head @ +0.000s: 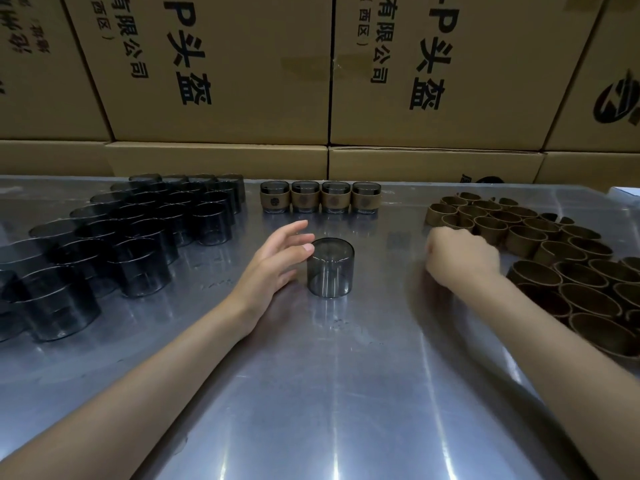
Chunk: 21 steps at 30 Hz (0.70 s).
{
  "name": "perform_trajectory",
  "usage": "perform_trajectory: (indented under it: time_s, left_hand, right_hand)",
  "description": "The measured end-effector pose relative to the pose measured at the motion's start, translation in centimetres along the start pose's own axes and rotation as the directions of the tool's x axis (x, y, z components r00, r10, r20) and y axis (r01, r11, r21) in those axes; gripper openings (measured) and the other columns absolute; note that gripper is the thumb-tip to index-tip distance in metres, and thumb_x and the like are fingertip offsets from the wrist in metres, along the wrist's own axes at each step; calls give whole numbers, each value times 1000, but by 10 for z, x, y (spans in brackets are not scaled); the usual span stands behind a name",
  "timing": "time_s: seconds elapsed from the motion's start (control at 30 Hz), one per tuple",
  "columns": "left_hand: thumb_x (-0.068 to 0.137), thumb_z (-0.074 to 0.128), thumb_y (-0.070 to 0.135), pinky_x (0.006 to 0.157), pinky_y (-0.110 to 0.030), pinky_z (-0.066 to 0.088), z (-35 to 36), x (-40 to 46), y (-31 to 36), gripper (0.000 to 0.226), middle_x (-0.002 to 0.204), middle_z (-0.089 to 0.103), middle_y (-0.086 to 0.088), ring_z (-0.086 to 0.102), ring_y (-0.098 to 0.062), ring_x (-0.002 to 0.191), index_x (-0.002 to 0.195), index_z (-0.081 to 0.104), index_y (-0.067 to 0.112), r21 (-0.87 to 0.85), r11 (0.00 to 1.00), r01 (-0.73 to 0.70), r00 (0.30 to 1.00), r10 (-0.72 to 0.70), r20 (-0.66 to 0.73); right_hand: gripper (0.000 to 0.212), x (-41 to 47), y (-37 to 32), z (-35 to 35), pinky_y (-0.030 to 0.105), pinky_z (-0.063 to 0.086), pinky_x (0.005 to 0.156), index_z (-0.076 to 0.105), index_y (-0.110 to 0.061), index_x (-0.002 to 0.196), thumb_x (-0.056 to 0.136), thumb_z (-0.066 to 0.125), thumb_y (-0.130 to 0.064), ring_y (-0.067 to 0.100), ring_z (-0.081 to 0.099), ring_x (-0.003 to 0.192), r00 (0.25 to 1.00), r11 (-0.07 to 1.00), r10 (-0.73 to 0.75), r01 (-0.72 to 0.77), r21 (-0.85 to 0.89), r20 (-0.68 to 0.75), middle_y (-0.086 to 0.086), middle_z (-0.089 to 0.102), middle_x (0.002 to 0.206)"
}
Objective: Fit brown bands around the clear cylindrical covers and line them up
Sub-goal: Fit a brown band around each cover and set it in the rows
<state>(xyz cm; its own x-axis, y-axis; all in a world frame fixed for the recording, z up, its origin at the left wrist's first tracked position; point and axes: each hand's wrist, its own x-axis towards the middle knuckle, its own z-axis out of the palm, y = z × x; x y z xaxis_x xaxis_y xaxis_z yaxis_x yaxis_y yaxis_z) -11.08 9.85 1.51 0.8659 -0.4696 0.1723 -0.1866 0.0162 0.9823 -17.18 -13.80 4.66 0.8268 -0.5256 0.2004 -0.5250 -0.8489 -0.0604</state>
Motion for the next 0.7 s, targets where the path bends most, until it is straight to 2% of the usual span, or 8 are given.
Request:
perform_trajectory:
  time_s: [0.1, 0.17, 0.3, 0.37, 0.43, 0.53, 0.63, 0.7]
  left_hand:
    - [73, 59, 41, 109, -37, 36, 1, -1, 1, 49, 125, 62, 15, 56, -5, 119, 122, 57, 41, -6, 1000, -8, 1000, 8, -4]
    - [73, 58, 41, 107, -36, 36, 1, -1, 1, 51, 126, 62, 13, 56, -6, 121, 124, 56, 38, -14, 1000, -12, 1000, 11, -8]
    - [76, 57, 48, 101, -31, 39, 5, -4, 5, 52, 126, 61, 11, 55, -3, 119, 126, 57, 33, 13, 999, -49, 997, 49, -63]
    - [78, 65, 50, 93, -26, 42, 6, -6, 7, 51, 123, 62, 11, 56, 0, 116, 125, 59, 30, 45, 994, -101, 992, 104, -77]
    - [81, 62, 51, 83, -15, 42, 8, -8, 8, 50, 118, 64, 12, 57, 6, 109, 124, 60, 26, 64, 987, -150, 987, 154, -56]
    - [84, 58, 46, 76, -5, 42, 10, -9, 9, 47, 108, 67, 14, 59, 13, 99, 120, 62, 17, 83, 971, -223, 974, 226, -27]
    - [91, 55, 34, 83, -8, 42, 12, -11, 10, 34, 105, 69, 5, 62, 4, 99, 112, 66, 10, 99, 949, -299, 953, 301, -6]
    - [93, 54, 32, 82, -8, 43, 13, -11, 11, 27, 99, 69, 7, 62, 4, 96, 106, 66, 11, 80, 945, -318, 948, 318, 2]
  right_hand:
    - [31, -13, -26, 9, 35, 39, 70, 47, -16, 122, 92, 54, -13, 37, 61, 100, 978, 979, -169, 181, 98, -121, 13, 65, 110]
    - [33, -21, -40, 13, 36, 40, 70, 47, -17, 125, 94, 56, -14, 34, 63, 91, 906, 931, -266, 330, 155, -330, 9, 69, 100]
    - [24, -34, -52, 14, 38, 38, 76, 65, -10, 112, 88, 63, -6, 28, 63, 81, 580, 790, -323, 600, 124, -748, 3, 70, 86]
    - [20, -38, -56, 17, 36, 35, 75, 69, -11, 105, 86, 64, -8, 25, 63, 78, 432, 734, -359, 679, 36, -827, -1, 70, 83]
    - [17, -42, -62, 21, 35, 33, 77, 71, -14, 103, 87, 65, -11, 21, 59, 83, 337, 691, -398, 722, -37, -853, -4, 70, 82]
    - [15, -46, -68, 23, 34, 32, 79, 72, -17, 101, 88, 66, -12, 16, 50, 87, 284, 664, -413, 744, -73, -865, -8, 68, 81]
    - [14, -46, -67, 24, 34, 32, 80, 71, -16, 100, 87, 68, -14, 16, 48, 88, 267, 659, -420, 747, -89, -867, -8, 68, 81]
    - [17, -46, -67, 25, 33, 32, 80, 68, -16, 104, 87, 68, -16, 16, 48, 90, 256, 650, -425, 754, -96, -868, -8, 68, 81]
